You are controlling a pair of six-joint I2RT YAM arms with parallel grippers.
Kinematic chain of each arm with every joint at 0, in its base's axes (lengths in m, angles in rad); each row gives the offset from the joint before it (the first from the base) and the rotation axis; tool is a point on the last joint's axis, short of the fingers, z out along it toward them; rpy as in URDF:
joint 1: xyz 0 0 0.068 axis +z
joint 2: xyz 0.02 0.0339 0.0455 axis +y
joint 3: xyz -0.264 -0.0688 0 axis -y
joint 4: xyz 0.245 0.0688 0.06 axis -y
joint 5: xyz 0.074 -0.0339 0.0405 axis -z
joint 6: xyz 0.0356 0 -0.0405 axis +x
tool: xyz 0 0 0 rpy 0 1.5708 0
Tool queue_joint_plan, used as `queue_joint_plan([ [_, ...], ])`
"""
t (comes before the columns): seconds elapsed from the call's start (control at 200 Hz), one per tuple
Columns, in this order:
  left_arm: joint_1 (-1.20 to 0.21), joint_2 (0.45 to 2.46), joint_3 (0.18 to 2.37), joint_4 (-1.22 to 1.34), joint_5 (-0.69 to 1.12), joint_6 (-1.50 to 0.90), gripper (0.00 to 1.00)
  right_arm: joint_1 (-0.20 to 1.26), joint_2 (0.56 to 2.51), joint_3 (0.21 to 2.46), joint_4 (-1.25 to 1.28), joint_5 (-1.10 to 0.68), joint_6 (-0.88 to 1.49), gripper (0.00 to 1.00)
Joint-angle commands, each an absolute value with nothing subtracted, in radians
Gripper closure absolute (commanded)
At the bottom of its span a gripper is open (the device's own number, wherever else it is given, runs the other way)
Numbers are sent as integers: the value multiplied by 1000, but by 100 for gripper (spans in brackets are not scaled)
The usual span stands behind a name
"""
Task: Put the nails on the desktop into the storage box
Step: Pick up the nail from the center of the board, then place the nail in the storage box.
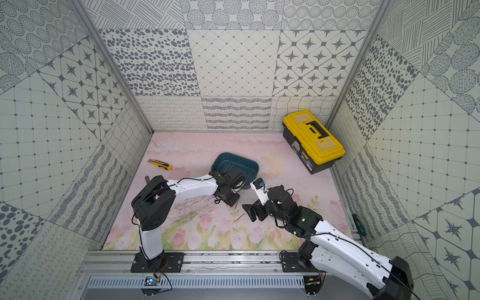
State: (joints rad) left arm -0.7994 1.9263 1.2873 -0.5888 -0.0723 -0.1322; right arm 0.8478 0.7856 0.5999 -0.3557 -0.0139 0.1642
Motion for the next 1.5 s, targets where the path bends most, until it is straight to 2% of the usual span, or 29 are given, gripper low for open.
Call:
queue_joint_plan([
  [0.0,-791,1881,1303,-668,-55,-149,100,854,746,594,-305,-6,139,3],
  [0.265,-779,1793,1357,-749,-73,-145,100,854,721,604,-302,45,110,3],
  [0.445,-766,1797,1492,-864,-86,-134,100,854,729,587,-267,112,107,3],
  [1.006,-719,2089,2031,-1055,-72,-124,100,810,871,629,-182,151,37,3],
  [1.221,-691,2188,2120,-1060,-45,-137,100,669,934,634,-144,73,100,3],
  [1.496,-657,2279,2152,-1028,-32,-165,100,627,943,632,-126,75,94,3],
])
